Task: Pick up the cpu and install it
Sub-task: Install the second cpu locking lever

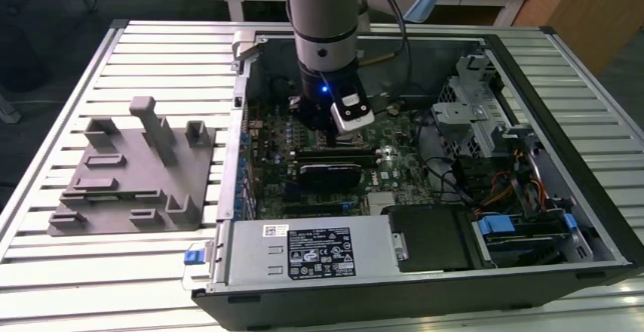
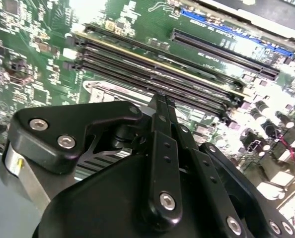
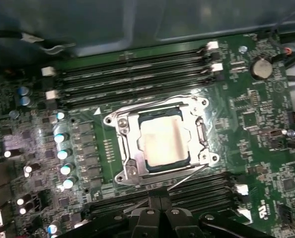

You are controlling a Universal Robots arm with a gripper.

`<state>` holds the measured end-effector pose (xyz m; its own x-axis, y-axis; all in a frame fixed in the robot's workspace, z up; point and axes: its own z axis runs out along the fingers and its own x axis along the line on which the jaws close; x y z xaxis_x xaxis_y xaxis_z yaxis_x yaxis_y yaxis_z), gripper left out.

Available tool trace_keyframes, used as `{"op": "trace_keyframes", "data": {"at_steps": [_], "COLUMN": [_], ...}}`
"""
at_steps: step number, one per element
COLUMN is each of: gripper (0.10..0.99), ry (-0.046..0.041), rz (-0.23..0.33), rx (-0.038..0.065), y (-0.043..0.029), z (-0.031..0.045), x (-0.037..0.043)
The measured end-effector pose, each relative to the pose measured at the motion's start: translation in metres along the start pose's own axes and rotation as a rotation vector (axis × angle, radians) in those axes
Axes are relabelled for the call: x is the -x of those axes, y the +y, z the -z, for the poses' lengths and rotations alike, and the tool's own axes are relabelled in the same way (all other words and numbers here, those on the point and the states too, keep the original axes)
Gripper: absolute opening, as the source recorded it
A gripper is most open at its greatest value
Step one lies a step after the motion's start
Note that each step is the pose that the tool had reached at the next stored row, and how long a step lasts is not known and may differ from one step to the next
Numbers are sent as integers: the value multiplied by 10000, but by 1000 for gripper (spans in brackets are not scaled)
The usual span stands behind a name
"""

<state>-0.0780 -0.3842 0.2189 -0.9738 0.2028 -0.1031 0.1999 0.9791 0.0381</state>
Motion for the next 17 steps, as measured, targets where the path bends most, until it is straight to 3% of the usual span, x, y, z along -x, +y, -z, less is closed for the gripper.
{"op": "trace_keyframes", "data": {"at_steps": [10,17], "gripper": [106,106], "ry": [34,573], "rz": [199,190], "rx": [36,77], "y": [-19,-46], "z": [-13,-41], "x": [-28,-23]}}
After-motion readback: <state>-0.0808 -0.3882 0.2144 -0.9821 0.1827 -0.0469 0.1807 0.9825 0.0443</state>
